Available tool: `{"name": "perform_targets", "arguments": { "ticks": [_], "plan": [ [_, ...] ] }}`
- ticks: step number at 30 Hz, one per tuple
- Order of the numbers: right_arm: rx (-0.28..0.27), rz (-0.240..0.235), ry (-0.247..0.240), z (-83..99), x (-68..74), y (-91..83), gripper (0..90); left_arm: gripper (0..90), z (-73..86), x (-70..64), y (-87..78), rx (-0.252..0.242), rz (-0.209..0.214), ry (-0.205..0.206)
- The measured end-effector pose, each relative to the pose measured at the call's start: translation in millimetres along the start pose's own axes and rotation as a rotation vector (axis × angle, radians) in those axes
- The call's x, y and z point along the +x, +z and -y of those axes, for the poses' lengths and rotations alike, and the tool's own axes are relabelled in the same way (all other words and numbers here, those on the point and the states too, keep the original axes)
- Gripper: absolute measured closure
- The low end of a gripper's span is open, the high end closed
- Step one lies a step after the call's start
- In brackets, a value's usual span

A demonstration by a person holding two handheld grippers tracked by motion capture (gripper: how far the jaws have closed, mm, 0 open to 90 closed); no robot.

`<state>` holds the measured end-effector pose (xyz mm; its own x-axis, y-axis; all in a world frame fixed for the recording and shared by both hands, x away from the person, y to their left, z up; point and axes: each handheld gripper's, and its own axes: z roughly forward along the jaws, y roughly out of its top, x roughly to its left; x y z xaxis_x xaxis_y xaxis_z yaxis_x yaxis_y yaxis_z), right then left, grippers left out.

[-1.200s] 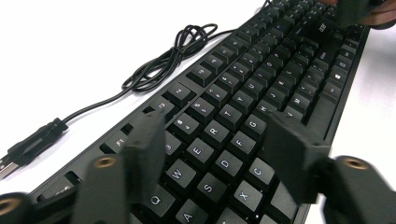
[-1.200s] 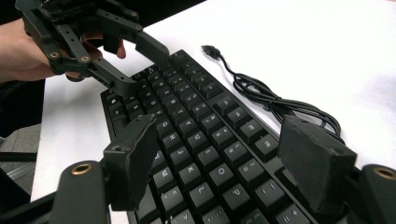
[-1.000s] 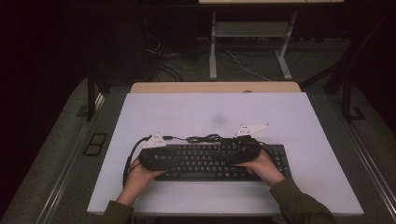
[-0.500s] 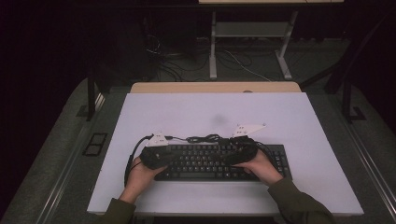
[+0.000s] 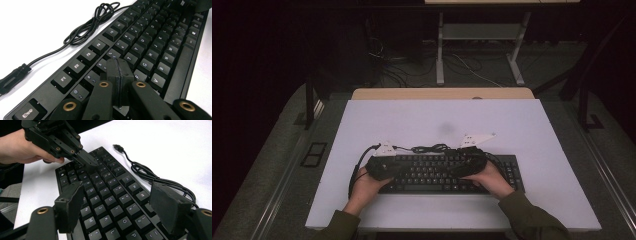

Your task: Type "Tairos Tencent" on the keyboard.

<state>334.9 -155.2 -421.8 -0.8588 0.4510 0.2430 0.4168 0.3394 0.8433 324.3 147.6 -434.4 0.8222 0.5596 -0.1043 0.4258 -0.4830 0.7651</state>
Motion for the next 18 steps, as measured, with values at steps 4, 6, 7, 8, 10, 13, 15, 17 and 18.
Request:
{"name": "perform_targets", "arguments": {
  "ticks": [4,6,7,8,10,13,15,17,18],
  "plan": [
    [-0.001,-0.001,-0.001,-0.3,0.0,-0.2,27.0,89.0,0.8,0.7,0.0,0.000,0.000,-0.002],
    [-0.001,0.001,-0.002,-0.1,-0.2,0.0,27.0,89.0,1.0,1.2,0.1,0.000,0.003,-0.004],
    [0.001,0.002,-0.001,0.0,-0.1,0.1,27.0,89.0,1.0,1.1,0.2,0.000,0.001,-0.003],
    [0.001,0.002,-0.001,0.1,-0.1,0.2,27.0,89.0,1.0,1.2,0.2,0.000,0.001,-0.003],
    [0.004,0.002,0.002,0.2,0.3,0.0,27.0,89.1,1.6,1.1,1.2,0.003,0.000,-0.007],
    [0.004,0.003,0.003,0.2,0.1,0.0,27.0,89.1,2.6,2.1,2.0,0.013,0.005,0.000],
    [0.005,0.003,0.002,0.3,0.2,0.1,27.0,89.1,2.3,1.4,1.9,0.009,0.000,0.002],
    [0.005,0.002,0.001,0.2,0.4,0.1,27.0,89.1,2.0,1.3,1.5,0.005,0.001,0.001],
    [0.003,0.003,0.000,0.0,0.3,-0.1,27.0,89.1,1.8,1.2,1.0,0.002,0.001,-0.001]
  ]
}}
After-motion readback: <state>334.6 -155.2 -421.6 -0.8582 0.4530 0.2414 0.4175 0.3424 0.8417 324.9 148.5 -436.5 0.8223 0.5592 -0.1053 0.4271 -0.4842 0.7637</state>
